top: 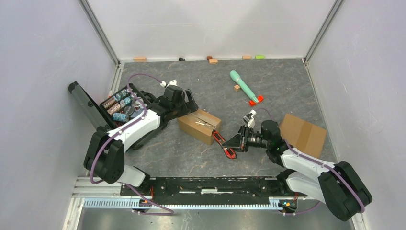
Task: Unpack the express box
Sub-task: Cut the express box at the center of the board.
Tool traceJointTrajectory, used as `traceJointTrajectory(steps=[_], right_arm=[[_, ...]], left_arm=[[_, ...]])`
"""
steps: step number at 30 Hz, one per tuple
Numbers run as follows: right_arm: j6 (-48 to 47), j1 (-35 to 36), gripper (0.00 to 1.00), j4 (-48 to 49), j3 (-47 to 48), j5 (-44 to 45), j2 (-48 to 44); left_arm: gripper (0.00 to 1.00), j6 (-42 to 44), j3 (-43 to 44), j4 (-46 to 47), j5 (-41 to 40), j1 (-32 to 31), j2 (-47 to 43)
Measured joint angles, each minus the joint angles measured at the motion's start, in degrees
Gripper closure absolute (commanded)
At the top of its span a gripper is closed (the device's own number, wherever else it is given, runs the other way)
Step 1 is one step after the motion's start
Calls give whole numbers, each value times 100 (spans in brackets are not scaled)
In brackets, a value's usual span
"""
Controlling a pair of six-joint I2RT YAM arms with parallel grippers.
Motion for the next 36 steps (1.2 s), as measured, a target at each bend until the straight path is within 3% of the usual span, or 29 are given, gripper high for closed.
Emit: traceJointTrajectory(steps=[8,16,22,36], right_arm=[[-1480,39,100,-1692,962,446,-46],[-1716,44,100,-1683,918,380,2],[-2553,92,100,-2894,1563,688,-83],[-2522,74,100,-3547,1648,1290,-566]], left_arm=[[0,595,446,-586,90,-13,151],[0,791,538,-671,238,-11,199],[0,973,940,-957,332,0,466],[0,1316,1755,-1725,540,352,507]])
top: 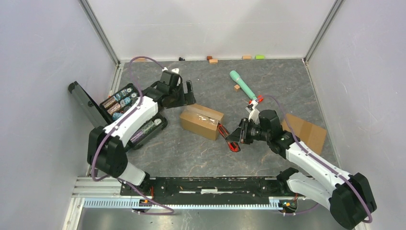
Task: Unpack the express box
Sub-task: Cut the express box at the center of the board.
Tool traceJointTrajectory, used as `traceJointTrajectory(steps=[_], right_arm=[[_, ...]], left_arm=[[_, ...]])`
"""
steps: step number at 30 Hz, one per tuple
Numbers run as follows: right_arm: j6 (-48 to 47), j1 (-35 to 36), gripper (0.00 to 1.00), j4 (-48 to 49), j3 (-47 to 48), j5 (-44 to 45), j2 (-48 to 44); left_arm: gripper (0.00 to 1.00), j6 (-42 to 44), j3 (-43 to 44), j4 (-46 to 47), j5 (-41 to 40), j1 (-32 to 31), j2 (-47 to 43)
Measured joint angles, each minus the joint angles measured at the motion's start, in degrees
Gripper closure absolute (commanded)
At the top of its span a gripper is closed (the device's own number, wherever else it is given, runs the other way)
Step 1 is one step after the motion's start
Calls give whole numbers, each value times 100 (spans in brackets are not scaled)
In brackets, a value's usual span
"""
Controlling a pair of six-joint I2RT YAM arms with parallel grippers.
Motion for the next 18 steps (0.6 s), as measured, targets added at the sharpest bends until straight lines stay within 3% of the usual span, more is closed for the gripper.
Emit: traceJointTrajectory(steps=[10,18], right_arm=[[63,0,100,-634,177,282,-282],[-404,0,100,-1569,715,769,-627]], left_arm=[[1,-341,-1464,-234,17,-140,-1961],[8,-1099,-2361,-81,321,-686,-2413]])
